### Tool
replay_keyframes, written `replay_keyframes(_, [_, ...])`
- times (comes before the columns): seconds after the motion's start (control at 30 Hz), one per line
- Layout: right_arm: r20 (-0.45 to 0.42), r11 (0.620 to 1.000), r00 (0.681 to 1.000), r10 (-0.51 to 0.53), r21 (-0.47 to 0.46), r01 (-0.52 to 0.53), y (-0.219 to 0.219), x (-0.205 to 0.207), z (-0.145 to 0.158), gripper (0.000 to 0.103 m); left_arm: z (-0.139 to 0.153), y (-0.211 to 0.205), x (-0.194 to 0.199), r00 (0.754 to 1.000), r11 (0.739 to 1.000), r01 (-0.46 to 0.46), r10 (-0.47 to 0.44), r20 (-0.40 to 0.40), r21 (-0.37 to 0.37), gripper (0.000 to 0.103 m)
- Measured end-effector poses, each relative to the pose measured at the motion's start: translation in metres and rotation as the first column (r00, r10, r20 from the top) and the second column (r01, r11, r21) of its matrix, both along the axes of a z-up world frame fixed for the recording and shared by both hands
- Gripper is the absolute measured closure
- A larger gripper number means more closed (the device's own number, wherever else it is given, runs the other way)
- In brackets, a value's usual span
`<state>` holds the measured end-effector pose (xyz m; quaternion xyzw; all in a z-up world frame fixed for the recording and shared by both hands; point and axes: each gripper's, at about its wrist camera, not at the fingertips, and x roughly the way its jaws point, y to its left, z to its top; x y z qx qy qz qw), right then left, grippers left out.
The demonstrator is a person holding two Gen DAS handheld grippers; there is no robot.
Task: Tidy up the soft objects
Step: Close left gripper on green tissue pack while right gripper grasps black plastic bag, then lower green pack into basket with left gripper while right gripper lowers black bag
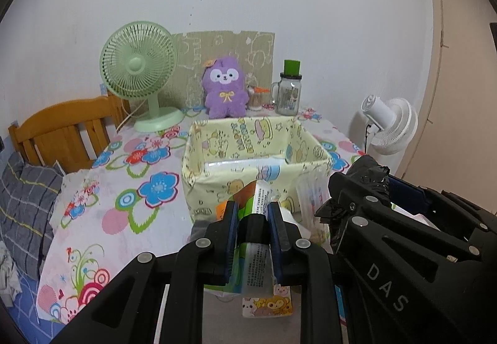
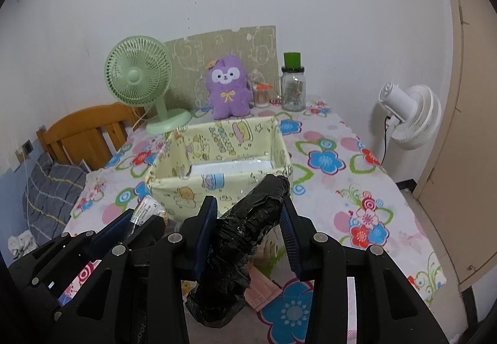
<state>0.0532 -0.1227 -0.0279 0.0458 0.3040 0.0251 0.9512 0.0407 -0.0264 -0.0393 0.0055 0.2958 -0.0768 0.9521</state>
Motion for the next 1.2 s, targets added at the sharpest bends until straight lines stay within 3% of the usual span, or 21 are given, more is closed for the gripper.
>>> replay_keyframes(0.63, [0.062,1.0,0.998,0.003,0.001,-0.003,-0.004,0.017,0.033,0.058,0.034,-0.004,0.018,0.998,1.0,-0.013,0.013,0.065,0.0,0.085])
replay_keyframes(1.2, [0.072,1.0,0.997,0.018,-0.006,-0.018,-0.004,0.059,0.044,0.058,0.044,-0.005,0.057,0.997,0.999,-0.034,0.034,0.076,-0.004,0.085])
